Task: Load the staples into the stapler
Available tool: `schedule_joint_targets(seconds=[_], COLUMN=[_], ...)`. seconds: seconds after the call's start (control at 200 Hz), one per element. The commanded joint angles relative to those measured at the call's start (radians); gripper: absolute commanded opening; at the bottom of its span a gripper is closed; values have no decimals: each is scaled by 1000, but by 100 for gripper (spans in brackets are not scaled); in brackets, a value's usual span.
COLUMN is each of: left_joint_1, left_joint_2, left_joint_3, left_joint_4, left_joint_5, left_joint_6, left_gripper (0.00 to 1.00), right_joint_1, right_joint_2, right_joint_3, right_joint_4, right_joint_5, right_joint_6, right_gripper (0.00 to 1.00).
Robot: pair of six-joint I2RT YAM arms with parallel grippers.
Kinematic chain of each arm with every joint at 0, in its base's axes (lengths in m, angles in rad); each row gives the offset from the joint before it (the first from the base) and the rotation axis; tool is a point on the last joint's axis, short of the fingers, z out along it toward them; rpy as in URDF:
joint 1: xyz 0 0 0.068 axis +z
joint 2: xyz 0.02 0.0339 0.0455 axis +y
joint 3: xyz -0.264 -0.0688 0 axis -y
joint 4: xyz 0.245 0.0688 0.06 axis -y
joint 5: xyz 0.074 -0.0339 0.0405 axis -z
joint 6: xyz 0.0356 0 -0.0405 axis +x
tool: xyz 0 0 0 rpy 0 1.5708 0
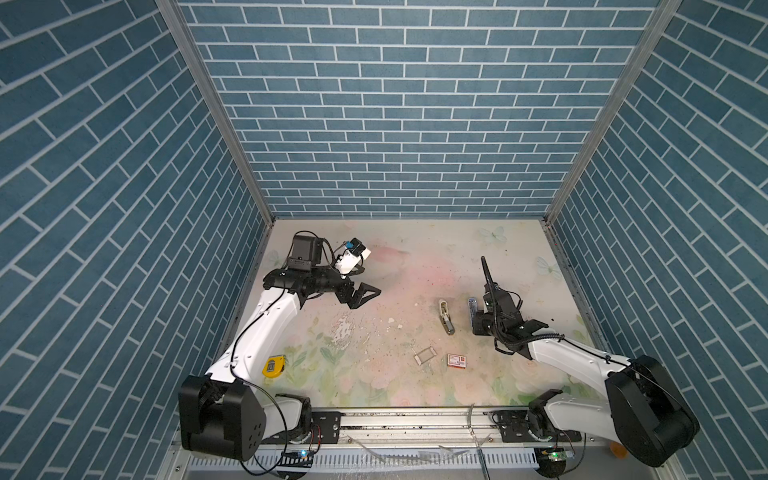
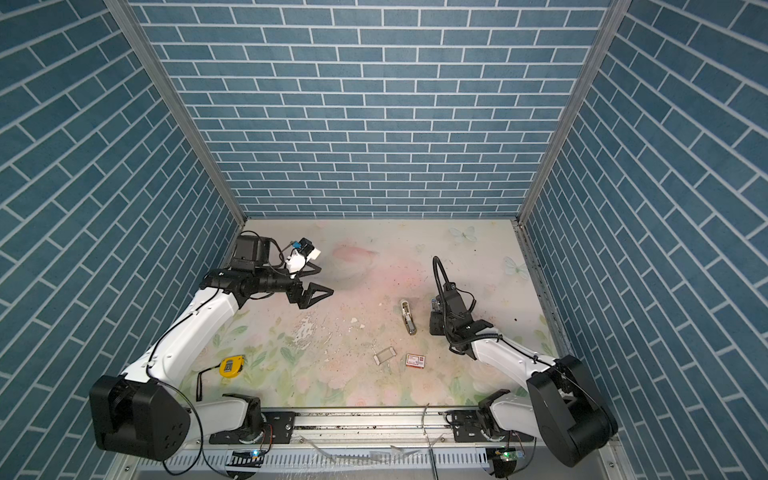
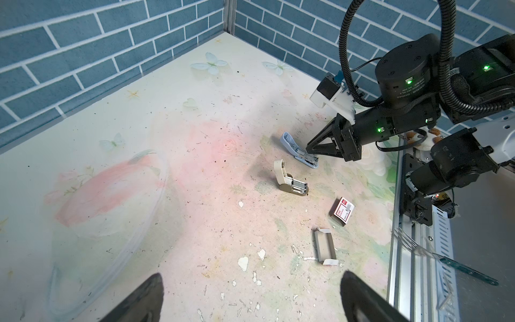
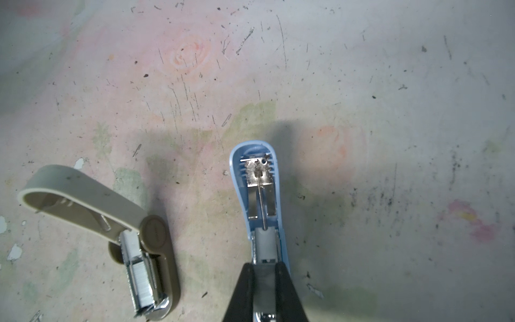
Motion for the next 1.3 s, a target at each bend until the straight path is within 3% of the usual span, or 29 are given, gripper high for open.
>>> schedule_joint_targets(seconds=[0.0,0.995,1.295], left_joint_1=[-8,-8,-8], left_joint_2=[2,-1,-6], left_joint_3=[-9,-18,-20], left_joint_4=[3,9,9], left_joint_5=[20,23,24], left_joint_6=[-4,-2,-2], left_gripper=[100,100,100], right_joint_1=[2,1,1], right_joint_2=[17,54,47], right_joint_3=[-6,13,11], right_joint_4=[-3,-24,-30], right_joint_5=[19,-9,-11], right_joint_6=[-19,-5,5], right_gripper=[10,10,17])
